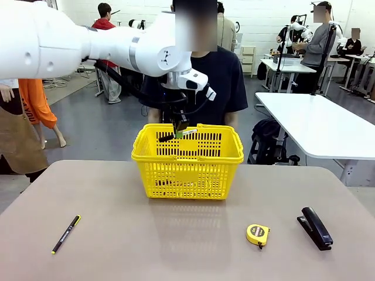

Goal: Place the items the person wants into the basket.
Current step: Pick up the item the person points to and place it in the Market Basket.

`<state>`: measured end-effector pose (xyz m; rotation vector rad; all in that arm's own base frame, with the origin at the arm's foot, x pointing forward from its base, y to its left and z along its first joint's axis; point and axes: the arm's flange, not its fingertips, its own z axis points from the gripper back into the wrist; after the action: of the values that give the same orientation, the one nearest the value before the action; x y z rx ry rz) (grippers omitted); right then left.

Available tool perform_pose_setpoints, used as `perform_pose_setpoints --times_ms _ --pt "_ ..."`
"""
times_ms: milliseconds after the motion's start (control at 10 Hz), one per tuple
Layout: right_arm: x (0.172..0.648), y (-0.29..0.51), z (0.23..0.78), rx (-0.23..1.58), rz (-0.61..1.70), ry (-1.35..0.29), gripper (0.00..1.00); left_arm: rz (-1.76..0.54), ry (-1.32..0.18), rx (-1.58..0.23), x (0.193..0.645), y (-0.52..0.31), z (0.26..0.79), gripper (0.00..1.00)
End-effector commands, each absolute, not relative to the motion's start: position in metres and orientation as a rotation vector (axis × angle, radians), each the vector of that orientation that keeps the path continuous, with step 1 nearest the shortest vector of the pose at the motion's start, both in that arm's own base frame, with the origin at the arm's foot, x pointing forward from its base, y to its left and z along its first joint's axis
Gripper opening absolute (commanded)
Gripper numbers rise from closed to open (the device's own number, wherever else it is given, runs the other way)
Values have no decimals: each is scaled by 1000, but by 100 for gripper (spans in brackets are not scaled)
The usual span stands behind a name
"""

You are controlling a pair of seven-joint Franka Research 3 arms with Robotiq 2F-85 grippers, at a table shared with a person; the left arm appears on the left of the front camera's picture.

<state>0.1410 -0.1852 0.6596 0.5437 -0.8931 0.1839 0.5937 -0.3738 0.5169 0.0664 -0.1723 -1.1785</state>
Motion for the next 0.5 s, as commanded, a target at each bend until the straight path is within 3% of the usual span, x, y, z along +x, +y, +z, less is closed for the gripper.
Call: perform_pose_setpoints --times_ms 0,400 --pt "140 -185 659 547 188 -897 100 -1236 -180 56 605 -377 511 12" --pt "140 -185 659 547 188 -897 100 -1262 -94 64 615 -389 470 12"
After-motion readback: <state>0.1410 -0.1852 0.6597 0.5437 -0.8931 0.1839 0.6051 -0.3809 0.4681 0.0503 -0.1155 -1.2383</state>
